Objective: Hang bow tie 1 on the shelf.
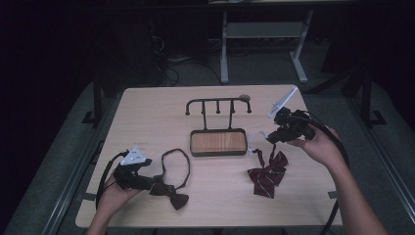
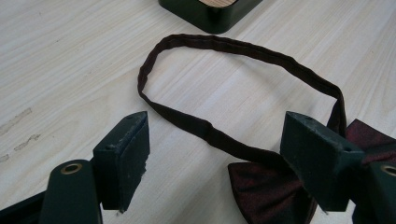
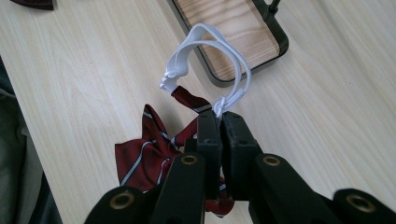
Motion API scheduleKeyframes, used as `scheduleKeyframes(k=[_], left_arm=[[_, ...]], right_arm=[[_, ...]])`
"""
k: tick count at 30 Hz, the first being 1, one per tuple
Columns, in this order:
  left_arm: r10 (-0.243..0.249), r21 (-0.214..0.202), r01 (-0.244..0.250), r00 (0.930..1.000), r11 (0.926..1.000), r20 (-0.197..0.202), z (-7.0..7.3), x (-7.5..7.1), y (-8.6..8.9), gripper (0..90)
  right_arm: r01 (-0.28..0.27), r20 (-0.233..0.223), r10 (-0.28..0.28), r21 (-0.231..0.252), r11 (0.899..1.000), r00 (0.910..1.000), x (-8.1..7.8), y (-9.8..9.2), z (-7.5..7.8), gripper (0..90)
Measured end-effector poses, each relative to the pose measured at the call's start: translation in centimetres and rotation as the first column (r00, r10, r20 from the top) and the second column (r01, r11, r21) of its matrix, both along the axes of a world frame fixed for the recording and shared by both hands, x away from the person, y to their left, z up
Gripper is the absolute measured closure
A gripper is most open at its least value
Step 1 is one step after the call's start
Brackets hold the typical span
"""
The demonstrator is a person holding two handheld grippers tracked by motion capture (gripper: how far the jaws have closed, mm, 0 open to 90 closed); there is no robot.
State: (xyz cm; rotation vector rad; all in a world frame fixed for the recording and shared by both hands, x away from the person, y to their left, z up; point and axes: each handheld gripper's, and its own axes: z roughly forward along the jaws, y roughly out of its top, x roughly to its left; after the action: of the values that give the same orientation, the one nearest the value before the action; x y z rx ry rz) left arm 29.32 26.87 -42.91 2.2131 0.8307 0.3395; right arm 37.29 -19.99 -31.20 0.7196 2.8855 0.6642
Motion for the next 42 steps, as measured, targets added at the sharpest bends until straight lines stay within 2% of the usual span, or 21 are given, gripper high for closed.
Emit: scheduleKeyframes(k=[29,42], left_arm=[[-0.003,-0.001,0.003,1.0000,1.0000,-0.001,0.0,0.0,0.1,24.6],[-0.003,-0.001,0.003,1.0000,1.0000,0.002,0.0,0.0,0.0,24.5]], right_arm=[[-0.032,0.039,0.032,-0.006,0.999,0.9987,0.9,1.8,3.5,86.3],[-0.027,0.040,0.027,0.012,1.000,0.9989,1.9,2.2,4.5,86.3]])
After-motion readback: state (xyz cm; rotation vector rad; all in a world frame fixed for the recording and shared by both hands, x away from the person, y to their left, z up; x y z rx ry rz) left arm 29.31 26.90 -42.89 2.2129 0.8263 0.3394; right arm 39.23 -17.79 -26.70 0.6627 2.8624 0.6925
